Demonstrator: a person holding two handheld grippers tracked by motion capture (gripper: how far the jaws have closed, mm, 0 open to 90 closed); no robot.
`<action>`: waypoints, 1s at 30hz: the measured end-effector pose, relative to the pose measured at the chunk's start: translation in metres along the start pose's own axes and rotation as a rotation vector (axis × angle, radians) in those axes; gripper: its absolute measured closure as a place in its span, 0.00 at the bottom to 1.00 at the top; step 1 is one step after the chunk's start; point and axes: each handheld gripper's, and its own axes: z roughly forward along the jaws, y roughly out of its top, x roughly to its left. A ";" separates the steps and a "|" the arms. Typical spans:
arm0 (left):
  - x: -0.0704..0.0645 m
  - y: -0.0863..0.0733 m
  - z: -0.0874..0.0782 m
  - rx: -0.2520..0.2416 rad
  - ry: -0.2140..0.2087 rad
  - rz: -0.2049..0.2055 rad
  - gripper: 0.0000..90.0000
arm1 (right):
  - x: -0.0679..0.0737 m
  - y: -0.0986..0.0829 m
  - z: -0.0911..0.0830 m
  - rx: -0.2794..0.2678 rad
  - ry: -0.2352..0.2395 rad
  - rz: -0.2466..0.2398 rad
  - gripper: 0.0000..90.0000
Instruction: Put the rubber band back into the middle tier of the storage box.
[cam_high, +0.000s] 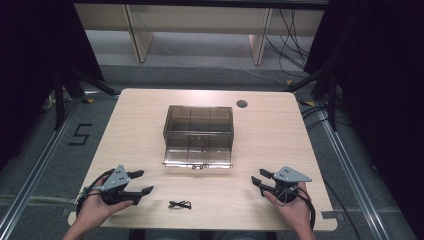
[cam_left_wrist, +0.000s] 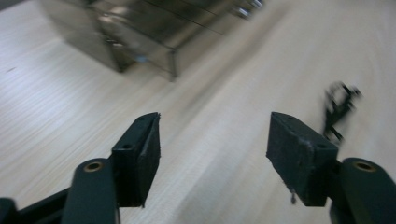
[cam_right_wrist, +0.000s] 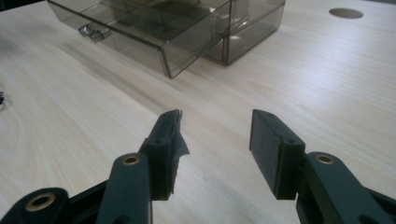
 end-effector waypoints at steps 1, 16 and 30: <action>0.000 0.000 0.000 0.000 0.000 0.000 0.40 | 0.000 0.000 0.000 0.000 0.000 0.000 0.60; -0.032 0.078 0.037 0.704 -0.344 0.433 0.56 | 0.004 0.001 0.000 0.061 0.004 -0.059 0.61; -0.053 0.092 0.076 0.787 -0.471 0.483 0.67 | 0.004 0.001 0.003 0.055 0.020 -0.073 0.61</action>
